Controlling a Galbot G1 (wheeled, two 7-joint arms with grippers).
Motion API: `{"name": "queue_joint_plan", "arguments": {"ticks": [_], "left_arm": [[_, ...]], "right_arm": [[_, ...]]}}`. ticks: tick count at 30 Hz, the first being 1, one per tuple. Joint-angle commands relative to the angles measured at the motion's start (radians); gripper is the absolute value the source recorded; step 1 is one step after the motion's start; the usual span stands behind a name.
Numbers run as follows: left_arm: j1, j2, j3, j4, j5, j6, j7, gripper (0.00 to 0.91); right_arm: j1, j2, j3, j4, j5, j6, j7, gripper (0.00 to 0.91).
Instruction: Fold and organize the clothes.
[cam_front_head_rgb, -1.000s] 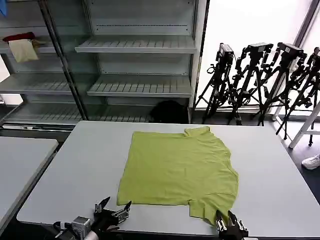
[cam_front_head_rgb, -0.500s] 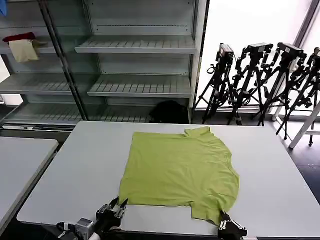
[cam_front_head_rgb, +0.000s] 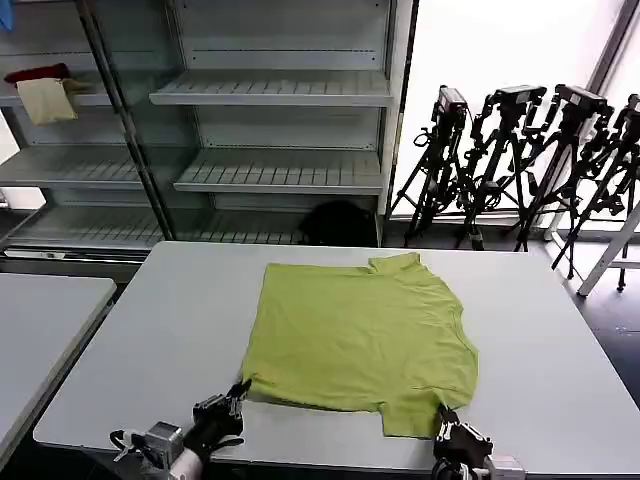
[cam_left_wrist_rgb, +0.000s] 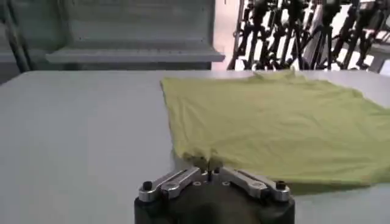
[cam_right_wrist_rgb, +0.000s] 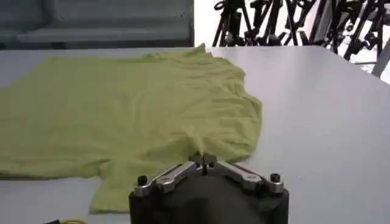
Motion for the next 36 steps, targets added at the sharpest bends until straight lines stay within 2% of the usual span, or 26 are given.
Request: {"name": "queue_joint_plan", "arguments": {"ticks": [1, 11, 21, 36], "left_arm": [[-0.146, -0.032, -0.056, 0.043, -0.090, 0.012, 0.006, 0.000], [-0.248, -0.060, -0.006, 0.129, -0.059, 0.035, 0.003, 0.000], [-0.304, -0.081, 0.049, 0.156, 0.003, 0.035, -0.011, 0.000], [-0.388, -0.079, 0.093, 0.264, 0.127, 0.037, 0.000, 0.000]], "right_arm": [[0.139, 0.032, 0.004, -0.027, 0.000, -0.001, -0.016, 0.000], [0.338, 0.010, 0.053, -0.104, 0.014, -0.004, -0.060, 0.000], [0.390, -0.020, 0.103, -0.174, 0.021, -0.005, -0.110, 0.000], [0.438, 0.005, 0.080, -0.274, -0.010, -0.003, -0.130, 0.000]]}}
